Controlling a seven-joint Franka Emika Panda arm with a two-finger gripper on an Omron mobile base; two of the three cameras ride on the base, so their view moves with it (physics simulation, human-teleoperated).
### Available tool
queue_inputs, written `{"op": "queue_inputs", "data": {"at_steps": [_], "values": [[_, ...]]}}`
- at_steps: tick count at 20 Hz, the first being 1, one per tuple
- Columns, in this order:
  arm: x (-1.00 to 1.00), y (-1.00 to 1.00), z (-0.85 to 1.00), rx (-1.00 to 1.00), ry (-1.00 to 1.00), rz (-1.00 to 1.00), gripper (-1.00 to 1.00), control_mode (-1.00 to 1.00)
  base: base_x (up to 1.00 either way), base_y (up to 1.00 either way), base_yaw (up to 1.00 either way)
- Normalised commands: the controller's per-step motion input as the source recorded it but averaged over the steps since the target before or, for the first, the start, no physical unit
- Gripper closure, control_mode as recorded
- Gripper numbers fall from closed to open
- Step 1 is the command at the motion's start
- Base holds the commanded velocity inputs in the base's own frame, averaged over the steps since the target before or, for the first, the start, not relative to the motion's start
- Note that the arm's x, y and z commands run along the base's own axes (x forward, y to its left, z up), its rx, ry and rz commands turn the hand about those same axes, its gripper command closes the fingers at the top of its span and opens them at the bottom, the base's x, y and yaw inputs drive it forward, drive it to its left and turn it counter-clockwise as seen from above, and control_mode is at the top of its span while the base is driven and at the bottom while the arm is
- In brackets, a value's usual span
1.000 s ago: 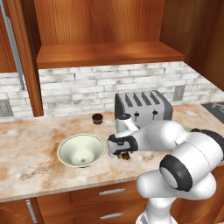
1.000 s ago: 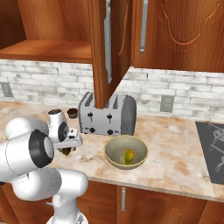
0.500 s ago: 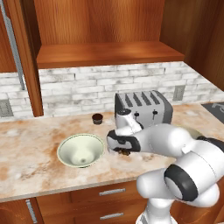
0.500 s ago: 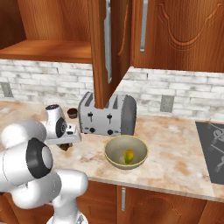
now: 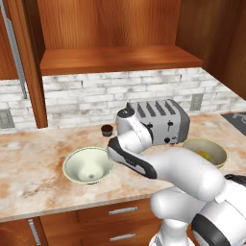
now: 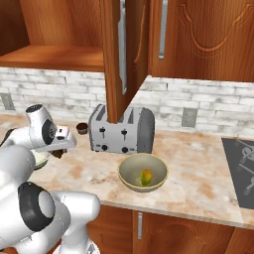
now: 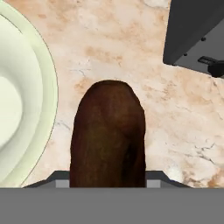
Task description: Pick both bowls and place them on the counter. Then place the mango in one bowl and place the sweet potato in the other bowl.
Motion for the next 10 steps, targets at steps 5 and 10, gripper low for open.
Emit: {"op": "queue_inputs", "data": {"at_steps": [5,10], "values": [[-0.05,0.75,0.23,-0.01,-0.04,0.01,1.0,-1.0,0.0,0.0,0.0],[0.0,0.89,0.0,0.0,0.03,0.05,1.0,-1.0,0.0,0.0,0.0]]}}
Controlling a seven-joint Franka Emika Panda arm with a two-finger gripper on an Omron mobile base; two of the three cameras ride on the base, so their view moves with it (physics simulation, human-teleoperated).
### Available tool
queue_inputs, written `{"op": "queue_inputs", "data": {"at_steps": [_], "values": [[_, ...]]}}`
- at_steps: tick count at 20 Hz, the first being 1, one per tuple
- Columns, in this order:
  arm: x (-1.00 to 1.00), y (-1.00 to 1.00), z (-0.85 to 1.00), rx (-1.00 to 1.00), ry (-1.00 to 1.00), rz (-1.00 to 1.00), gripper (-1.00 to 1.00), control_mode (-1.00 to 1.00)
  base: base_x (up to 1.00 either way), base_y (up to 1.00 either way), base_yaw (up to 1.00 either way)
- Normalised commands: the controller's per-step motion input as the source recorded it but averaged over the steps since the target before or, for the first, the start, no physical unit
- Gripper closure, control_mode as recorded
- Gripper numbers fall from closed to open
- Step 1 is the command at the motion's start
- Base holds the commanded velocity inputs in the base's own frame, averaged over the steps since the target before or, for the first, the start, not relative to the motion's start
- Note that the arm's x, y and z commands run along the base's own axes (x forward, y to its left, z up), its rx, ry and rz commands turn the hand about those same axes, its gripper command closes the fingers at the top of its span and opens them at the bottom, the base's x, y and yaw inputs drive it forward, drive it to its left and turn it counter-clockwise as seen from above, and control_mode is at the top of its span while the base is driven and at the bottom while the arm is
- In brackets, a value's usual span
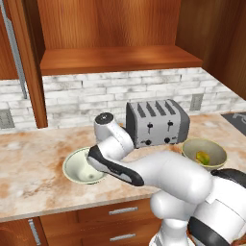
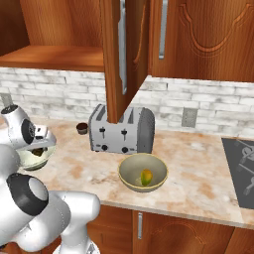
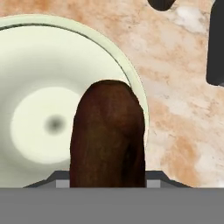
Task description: Pick both bowls and place them on the counter. Then place the mango in one bowl and place the sweet potato in the other bowl.
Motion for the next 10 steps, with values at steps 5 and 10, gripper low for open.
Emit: {"op": "queue_inputs", "data": {"at_steps": [5,10], "values": [[0.03,0.56,-0.23,-0.03,0.08,0.06,1.0,-1.0,0.0,0.0,0.0],[0.12,0.05,-0.48,-0.07,0.09,0.07,1.0,-1.0,0.0,0.0,0.0]]}}
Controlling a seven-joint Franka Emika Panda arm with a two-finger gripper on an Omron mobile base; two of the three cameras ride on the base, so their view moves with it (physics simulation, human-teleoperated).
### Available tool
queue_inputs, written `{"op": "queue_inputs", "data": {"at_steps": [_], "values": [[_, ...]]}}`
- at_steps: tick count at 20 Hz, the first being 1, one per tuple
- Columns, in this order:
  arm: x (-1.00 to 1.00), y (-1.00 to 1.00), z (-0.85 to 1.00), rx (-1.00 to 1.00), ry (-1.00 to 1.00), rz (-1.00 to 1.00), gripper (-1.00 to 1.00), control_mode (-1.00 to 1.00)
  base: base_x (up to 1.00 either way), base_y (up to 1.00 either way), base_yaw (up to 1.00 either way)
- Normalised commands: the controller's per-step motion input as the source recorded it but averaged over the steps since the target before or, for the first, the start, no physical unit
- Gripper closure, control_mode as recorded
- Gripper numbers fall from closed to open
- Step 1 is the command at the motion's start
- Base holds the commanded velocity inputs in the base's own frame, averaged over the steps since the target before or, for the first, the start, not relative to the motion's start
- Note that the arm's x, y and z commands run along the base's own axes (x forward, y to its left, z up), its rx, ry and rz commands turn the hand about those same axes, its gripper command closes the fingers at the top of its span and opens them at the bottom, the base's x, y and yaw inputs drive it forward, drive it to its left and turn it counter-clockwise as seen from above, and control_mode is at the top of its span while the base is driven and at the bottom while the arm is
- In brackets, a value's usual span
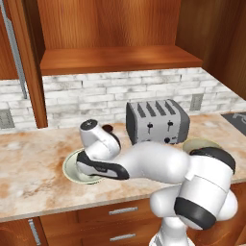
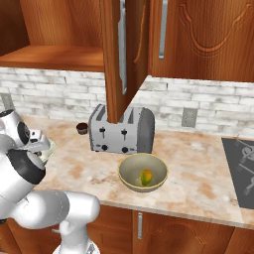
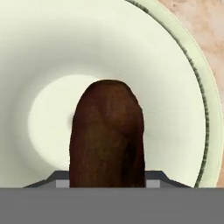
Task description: Pick both bowls and place them on the counter. Then place the mango in one bowl and place the sweet potato in the other bowl.
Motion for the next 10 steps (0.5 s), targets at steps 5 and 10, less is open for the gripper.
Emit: {"op": "queue_inputs", "data": {"at_steps": [5,10], "values": [[0.0,0.03,-0.19,-0.01,0.08,0.0,1.0,-1.0,0.0,0.0,0.0],[0.0,0.02,-0.17,0.0,0.1,0.0,1.0,-1.0,0.0,0.0,0.0]]}}
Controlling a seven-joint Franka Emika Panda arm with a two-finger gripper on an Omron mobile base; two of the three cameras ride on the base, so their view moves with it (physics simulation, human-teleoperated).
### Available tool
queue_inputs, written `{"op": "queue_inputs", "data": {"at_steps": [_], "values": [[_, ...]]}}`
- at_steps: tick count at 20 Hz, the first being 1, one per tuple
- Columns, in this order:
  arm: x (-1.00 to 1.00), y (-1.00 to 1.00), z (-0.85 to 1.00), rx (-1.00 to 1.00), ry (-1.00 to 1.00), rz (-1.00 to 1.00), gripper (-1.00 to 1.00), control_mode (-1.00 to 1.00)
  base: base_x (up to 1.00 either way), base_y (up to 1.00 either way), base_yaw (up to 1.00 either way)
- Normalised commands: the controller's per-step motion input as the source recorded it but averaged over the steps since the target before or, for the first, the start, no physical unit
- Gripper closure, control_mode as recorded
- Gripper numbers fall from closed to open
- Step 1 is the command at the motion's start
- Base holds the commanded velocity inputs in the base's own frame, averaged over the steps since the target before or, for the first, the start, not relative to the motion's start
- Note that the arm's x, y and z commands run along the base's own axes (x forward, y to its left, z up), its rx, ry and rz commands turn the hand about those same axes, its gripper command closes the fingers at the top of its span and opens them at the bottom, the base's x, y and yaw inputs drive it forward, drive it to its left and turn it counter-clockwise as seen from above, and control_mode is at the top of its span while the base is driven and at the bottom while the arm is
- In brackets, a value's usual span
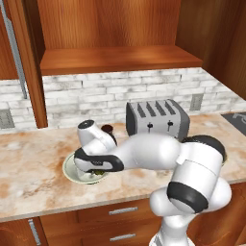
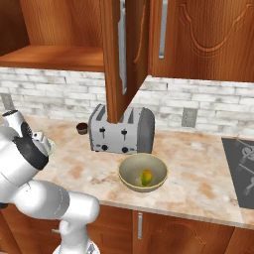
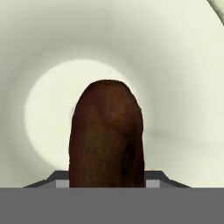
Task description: Pick both bowls and place them on the counter. Then place the mango in one bowl and place the sweet potato in the other bowl.
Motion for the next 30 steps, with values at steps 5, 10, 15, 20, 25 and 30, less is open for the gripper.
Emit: {"op": "queue_inputs", "data": {"at_steps": [5,10,15,20,25,30], "values": [[0.0,0.04,-0.05,0.0,0.03,0.0,-1.0,-1.0,0.0,0.0,0.0],[0.0,0.0,0.0,0.0,0.0,0.0,-1.0,-1.0,0.0,0.0,0.0],[-0.12,0.0,0.34,0.0,-0.04,0.0,-1.0,-1.0,0.0,0.0,0.0],[-0.25,0.0,0.46,0.0,-0.04,0.0,-1.0,-1.0,0.0,0.0,0.0],[-0.3,0.0,0.56,0.0,-0.04,-0.01,-1.0,-1.0,0.0,0.0,0.0],[-0.3,0.0,0.41,0.0,-0.01,-0.04,-1.0,-1.0,0.0,0.0,0.0]]}}
